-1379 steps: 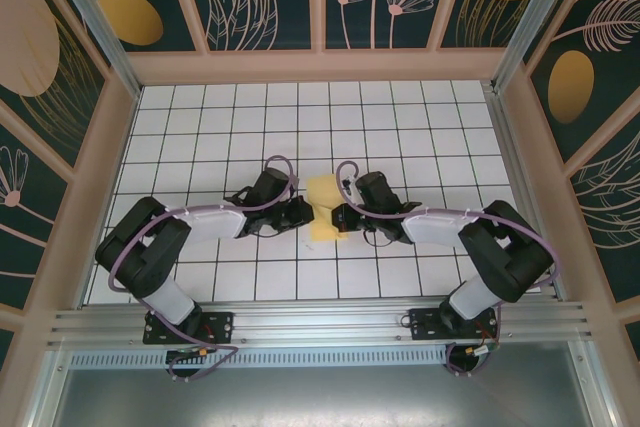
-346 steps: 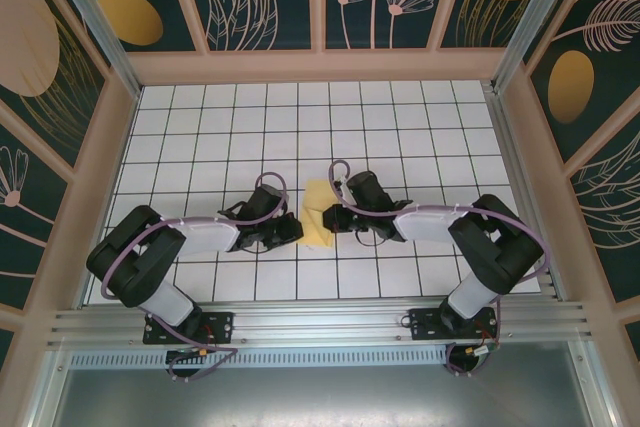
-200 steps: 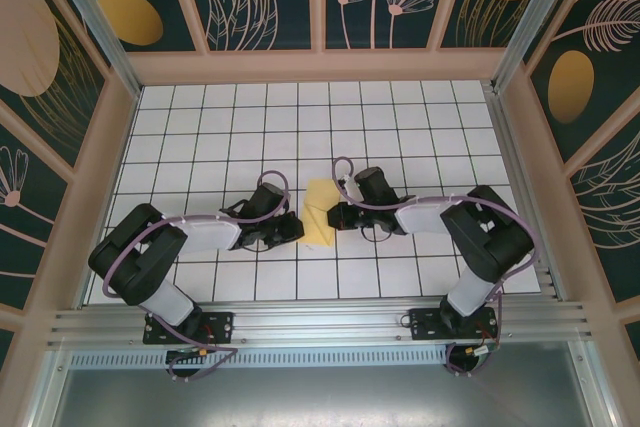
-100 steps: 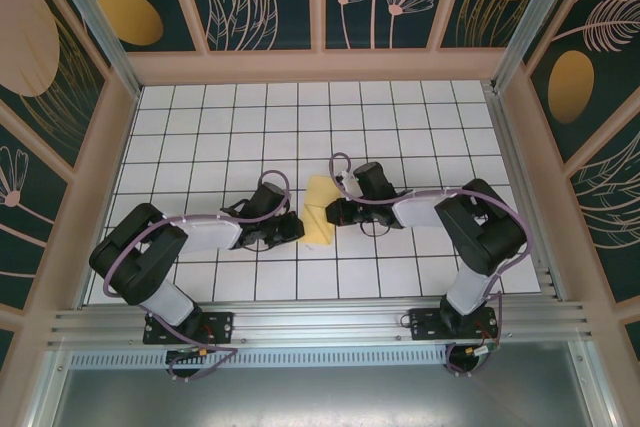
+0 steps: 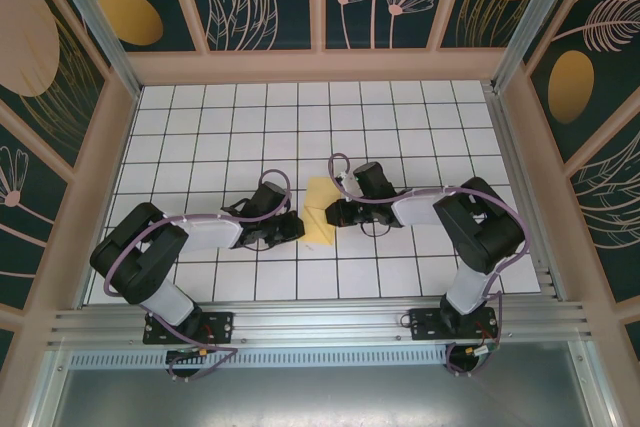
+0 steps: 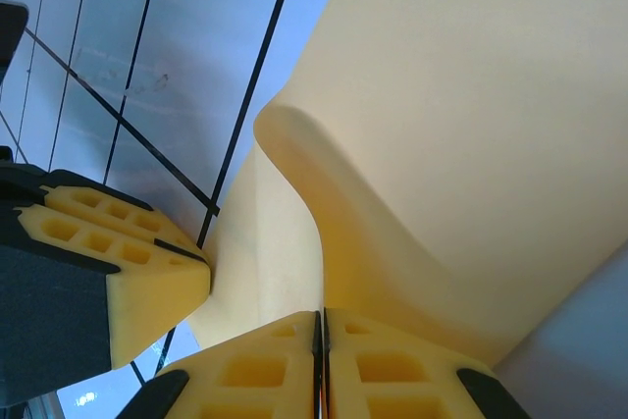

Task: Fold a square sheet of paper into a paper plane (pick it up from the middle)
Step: Fold the triangle a second time at the center of the table.

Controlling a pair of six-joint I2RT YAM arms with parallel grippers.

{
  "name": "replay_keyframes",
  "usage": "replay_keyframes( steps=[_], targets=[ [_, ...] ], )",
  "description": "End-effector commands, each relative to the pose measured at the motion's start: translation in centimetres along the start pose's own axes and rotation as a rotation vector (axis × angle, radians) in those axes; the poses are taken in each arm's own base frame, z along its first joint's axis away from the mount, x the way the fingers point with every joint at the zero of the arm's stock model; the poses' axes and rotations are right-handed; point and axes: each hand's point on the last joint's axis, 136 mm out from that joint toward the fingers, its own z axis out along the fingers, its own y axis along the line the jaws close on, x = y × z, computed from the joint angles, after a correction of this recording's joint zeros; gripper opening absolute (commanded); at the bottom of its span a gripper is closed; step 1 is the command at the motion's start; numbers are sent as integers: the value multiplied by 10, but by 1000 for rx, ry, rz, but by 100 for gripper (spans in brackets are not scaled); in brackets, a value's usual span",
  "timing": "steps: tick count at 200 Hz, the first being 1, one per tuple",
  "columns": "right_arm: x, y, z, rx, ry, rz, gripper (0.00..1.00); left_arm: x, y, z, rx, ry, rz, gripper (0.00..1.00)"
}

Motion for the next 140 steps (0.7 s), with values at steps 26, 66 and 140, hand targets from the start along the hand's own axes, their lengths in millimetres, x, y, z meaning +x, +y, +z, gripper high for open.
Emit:
replay_keyframes(
  steps=[26,66,140],
  targets=[
    [-7,12,-11,-19,13,-61,12,21,57,4,-220,52,-26,12],
    [-6,18,-19,-20,20,-83,12,21,58,3,-224,48,-25,12],
    [-7,2,-11,51,50,-108,13,21,57,3,-220,49,-24,12]
  ],
)
